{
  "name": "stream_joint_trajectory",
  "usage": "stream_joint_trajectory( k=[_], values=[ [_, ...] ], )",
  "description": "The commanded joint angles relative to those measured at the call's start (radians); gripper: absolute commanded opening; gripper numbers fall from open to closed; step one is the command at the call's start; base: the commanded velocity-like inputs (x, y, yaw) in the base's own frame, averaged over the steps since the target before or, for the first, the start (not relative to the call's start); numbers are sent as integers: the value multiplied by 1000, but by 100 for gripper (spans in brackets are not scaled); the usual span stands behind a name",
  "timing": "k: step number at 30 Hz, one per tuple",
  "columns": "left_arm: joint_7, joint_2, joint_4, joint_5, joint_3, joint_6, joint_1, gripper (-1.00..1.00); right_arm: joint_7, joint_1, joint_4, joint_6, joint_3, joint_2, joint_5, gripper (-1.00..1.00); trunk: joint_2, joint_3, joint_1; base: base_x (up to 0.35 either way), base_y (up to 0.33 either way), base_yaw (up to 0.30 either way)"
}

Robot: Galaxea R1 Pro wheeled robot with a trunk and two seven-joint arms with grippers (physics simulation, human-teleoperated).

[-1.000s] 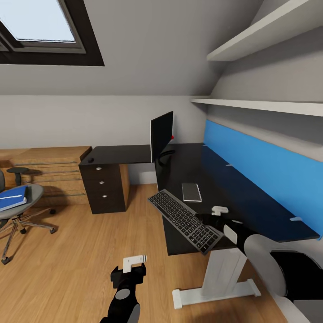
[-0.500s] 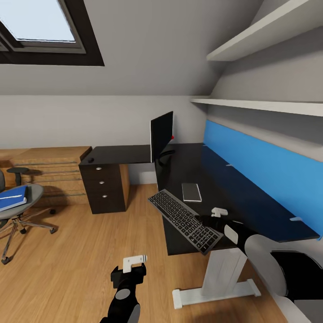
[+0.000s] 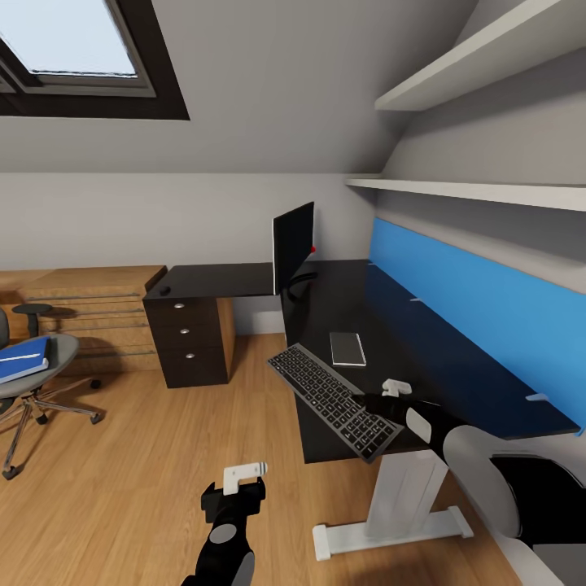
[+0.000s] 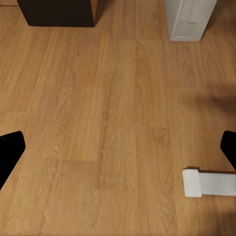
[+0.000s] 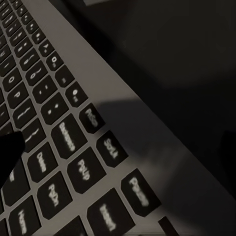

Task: In the bedroom, organize the workspace by keeping the computer under the desk, ensuring the monitor is on the desk, placing the keyboard on the desk next to the monitor, placing the mouse on the desk next to the keyboard, moving the folder from the swivel chair onto the desk next to the mouse, stacking the notebook on top of the folder with the pen on top of the notebook, and positioning the swivel chair next to the desk.

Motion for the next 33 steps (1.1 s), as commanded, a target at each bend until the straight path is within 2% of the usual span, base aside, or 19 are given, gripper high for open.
stream_joint_trajectory(
  k=[1,10,18,28,33],
  values=[
    [8,0,-1,7,-2,3,-1,100,3,-1,0,6,2,0,-9,100,-1,-1,0,0,0,0],
    [9,0,-3,7,-3,3,-1,100,-1,0,0,9,2,0,-8,100,-1,-1,0,-4,0,0],
    [9,-1,-5,7,-4,3,-1,100,-3,0,-1,33,3,2,-8,100,-1,-1,0,-173,0,0],
    [9,-1,-6,7,-4,3,-1,100,-3,0,-1,40,3,2,-8,100,-1,-1,0,-31,0,0],
    [9,-1,-6,7,-4,3,-1,100,-3,0,-1,40,3,2,-8,100,-1,-1,0,-174,57,0]
  ],
)
